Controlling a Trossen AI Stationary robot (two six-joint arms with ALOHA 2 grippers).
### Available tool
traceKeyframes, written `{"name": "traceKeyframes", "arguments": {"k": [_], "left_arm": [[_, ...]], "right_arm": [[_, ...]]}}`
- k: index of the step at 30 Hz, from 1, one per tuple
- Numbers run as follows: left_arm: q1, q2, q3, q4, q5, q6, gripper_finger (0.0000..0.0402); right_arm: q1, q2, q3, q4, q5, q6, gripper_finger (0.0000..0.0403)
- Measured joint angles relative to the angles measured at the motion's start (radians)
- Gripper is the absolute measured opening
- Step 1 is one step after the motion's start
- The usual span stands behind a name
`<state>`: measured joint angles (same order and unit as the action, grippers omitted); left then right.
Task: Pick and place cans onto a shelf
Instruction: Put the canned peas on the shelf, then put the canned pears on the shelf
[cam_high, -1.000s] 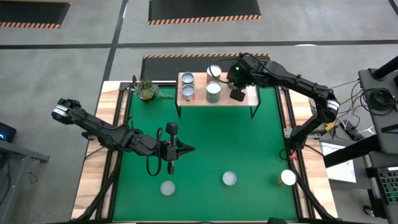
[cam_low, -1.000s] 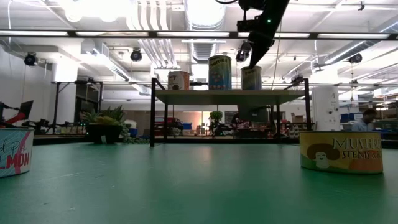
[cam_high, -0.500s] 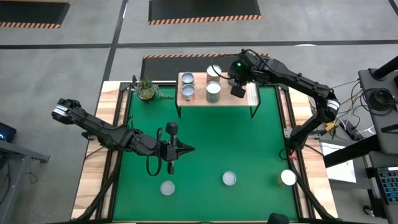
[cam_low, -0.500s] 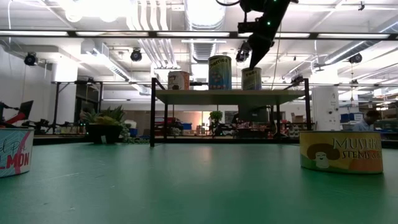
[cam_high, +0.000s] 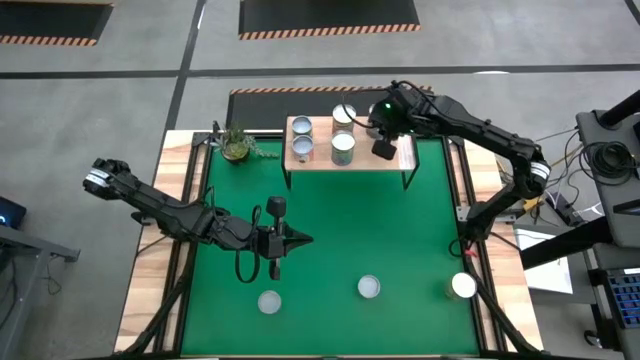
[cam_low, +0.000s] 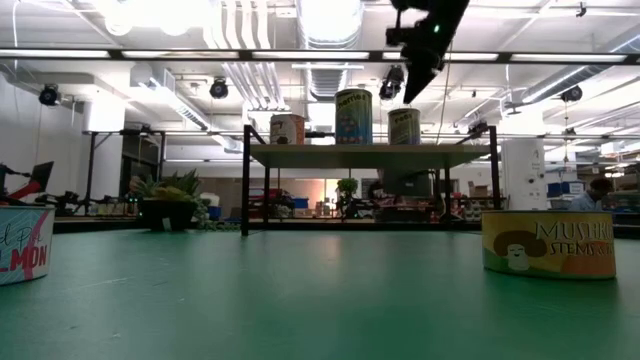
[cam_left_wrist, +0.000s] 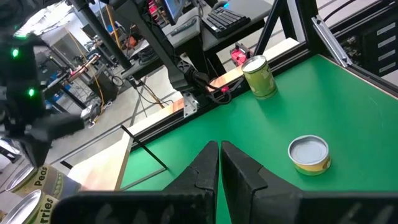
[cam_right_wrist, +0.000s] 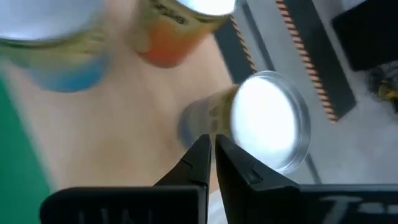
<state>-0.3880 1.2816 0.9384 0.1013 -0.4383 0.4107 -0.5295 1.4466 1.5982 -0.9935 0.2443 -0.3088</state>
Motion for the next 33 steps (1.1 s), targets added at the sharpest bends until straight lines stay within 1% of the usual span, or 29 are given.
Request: {"name": "traceKeyframes", "arguments": {"k": [2,6,8,9,13,19,21,24,29,33], "left_arm": [[0.000,0.000,0.000,0.000,0.000,0.000,0.0000],[0.000,0.000,0.000,0.000,0.000,0.000,0.0000],[0.000,0.000,0.000,0.000,0.000,0.000,0.0000],[0.000,0.000,0.000,0.000,0.000,0.000,0.0000],[0.000,0.000,0.000,0.003,0.000,0.000,0.0000],[0.000,0.000,0.000,0.003,0.000,0.000,0.0000],[0.000,0.000,0.000,0.003,0.000,0.000,0.0000],[0.000,0.000,0.000,0.004,0.000,-0.005,0.0000],[0.000,0.000,0.000,0.015,0.000,-0.008,0.0000],[0.000,0.000,0.000,0.016,0.000,-0.024,0.0000]], "right_arm": [[0.028,-0.028,0.000,-0.036,-0.059,0.059,0.0013],[0.106,-0.079,0.000,-0.113,-0.262,0.251,0.0013],[0.167,-0.103,0.000,-0.151,-0.339,0.350,0.0013],[0.206,-0.114,-0.001,-0.165,-0.358,0.397,0.0013],[0.393,-0.154,-0.026,-0.182,-0.368,0.590,0.0013],[0.721,-0.171,-0.086,-0.183,-0.368,0.870,0.0013],[0.819,-0.169,-0.116,-0.186,-0.369,1.009,0.0013],[0.950,-0.169,-0.175,-0.190,-0.376,1.260,0.0013],[1.152,-0.173,-0.297,-0.237,-0.447,1.682,0.0013],[1.299,-0.189,-0.405,-0.239,-0.484,1.952,0.0013]]}}
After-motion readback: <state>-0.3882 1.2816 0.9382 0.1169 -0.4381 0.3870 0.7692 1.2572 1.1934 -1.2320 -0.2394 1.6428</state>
